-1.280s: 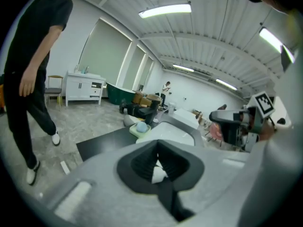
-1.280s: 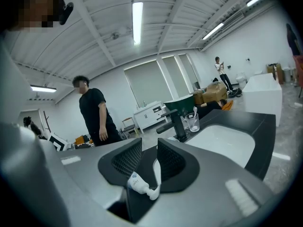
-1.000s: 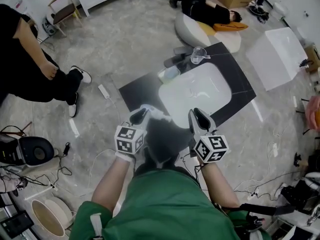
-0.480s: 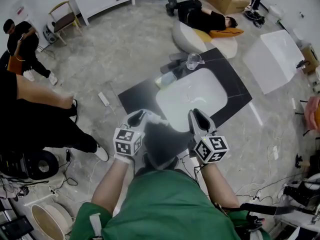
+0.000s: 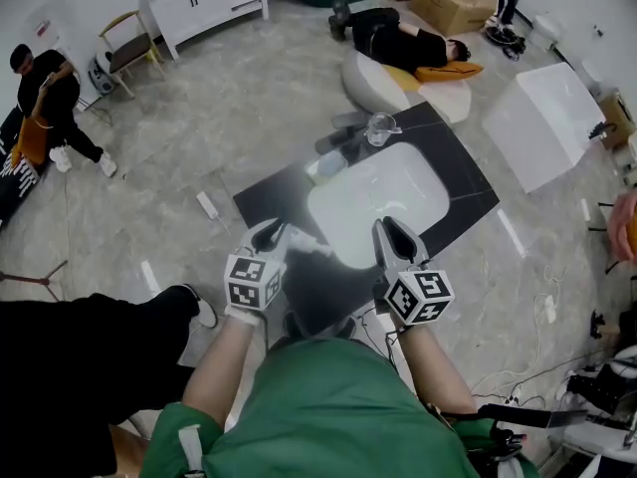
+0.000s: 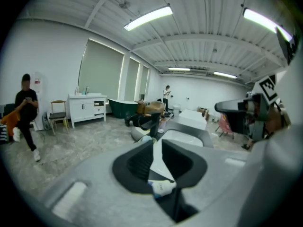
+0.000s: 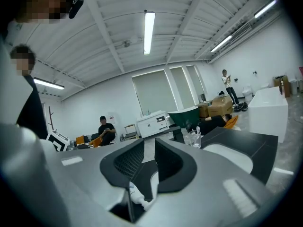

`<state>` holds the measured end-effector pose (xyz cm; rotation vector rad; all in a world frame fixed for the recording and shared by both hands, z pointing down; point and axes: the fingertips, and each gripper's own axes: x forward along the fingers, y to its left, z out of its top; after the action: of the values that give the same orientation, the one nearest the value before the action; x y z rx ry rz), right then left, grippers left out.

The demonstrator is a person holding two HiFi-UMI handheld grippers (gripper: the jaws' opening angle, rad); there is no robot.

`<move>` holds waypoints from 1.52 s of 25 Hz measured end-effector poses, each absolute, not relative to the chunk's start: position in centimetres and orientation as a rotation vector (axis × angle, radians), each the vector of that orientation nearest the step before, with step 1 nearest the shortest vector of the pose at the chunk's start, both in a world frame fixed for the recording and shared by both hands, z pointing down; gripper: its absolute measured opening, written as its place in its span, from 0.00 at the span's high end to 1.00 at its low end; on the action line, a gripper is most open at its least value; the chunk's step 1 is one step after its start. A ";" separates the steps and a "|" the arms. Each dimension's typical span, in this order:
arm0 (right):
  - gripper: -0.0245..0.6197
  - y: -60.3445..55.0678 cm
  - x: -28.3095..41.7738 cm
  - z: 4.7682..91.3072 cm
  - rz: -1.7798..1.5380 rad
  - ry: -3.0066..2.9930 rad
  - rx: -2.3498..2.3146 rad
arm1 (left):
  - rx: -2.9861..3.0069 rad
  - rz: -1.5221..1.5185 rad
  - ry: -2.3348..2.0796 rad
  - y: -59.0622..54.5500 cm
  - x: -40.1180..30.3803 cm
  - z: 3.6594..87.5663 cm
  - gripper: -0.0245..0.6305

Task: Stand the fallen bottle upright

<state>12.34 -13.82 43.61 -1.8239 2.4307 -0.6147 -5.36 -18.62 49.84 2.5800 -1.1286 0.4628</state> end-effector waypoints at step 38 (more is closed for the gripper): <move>0.85 -15.7 5.9 62.7 -1.302 2.579 -1.684 | 2.432 0.588 -1.230 -16.3 -10.1 54.5 0.86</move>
<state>5.87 -15.72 62.71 -1.6837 2.5792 -1.3016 -10.13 -16.28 54.54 2.4320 -1.2297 0.5884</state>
